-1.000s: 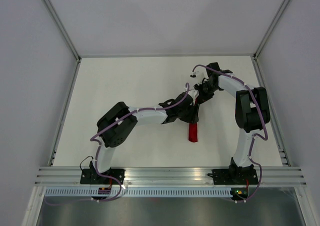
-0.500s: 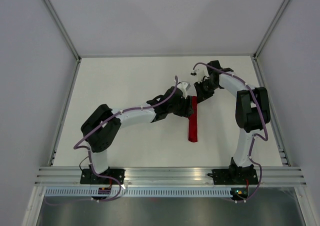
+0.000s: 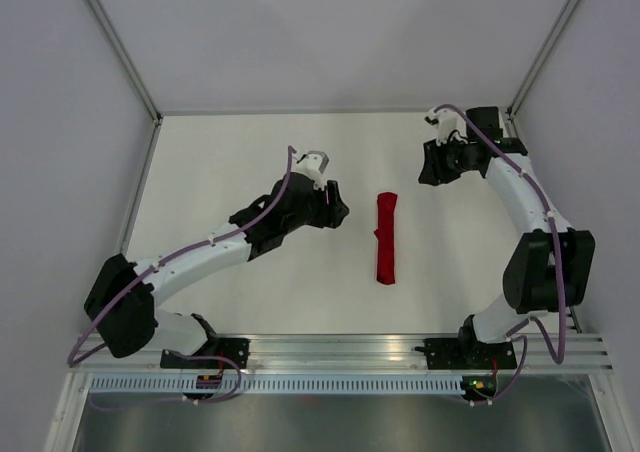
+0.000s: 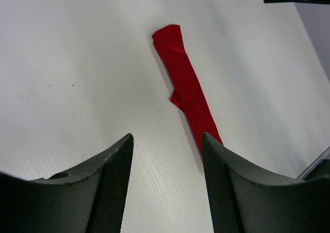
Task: Fold the napkin, place the utensils inside, and roll it up
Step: Adjust the napkin at the center of the board, then reset both arms
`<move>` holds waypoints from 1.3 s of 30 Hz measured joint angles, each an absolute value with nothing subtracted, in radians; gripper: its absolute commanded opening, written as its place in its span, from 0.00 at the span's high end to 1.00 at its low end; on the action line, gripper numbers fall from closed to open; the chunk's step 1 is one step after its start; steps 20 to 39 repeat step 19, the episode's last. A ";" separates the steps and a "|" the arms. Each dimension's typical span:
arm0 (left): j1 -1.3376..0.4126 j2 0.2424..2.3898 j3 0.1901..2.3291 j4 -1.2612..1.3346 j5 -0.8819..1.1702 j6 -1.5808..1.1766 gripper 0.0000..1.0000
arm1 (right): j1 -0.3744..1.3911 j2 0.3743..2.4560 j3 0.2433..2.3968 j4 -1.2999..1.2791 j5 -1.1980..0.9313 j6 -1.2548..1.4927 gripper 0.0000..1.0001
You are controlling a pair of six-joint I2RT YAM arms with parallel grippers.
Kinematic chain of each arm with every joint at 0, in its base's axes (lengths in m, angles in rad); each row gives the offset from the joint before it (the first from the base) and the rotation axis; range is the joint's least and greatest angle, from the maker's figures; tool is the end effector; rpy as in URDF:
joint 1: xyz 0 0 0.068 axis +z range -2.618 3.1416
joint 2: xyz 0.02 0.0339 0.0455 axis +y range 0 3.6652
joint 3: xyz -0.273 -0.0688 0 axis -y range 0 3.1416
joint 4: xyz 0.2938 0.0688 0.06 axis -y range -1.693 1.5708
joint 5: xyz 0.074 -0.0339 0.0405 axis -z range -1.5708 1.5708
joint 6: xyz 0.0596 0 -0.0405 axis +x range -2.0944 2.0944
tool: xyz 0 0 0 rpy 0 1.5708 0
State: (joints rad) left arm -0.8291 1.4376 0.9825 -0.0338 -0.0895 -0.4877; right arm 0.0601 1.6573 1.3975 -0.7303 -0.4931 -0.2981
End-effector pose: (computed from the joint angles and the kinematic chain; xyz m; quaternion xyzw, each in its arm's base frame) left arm 0.2686 -0.2852 0.2462 0.1228 0.8478 -0.2844 0.4304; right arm 0.4099 0.0529 0.2622 -0.2343 0.9019 0.1992 0.3034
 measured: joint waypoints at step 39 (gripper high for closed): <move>-0.754 0.973 0.879 -0.285 -0.154 -0.439 0.33 | -0.223 1.178 1.151 -0.651 -0.526 -0.236 0.46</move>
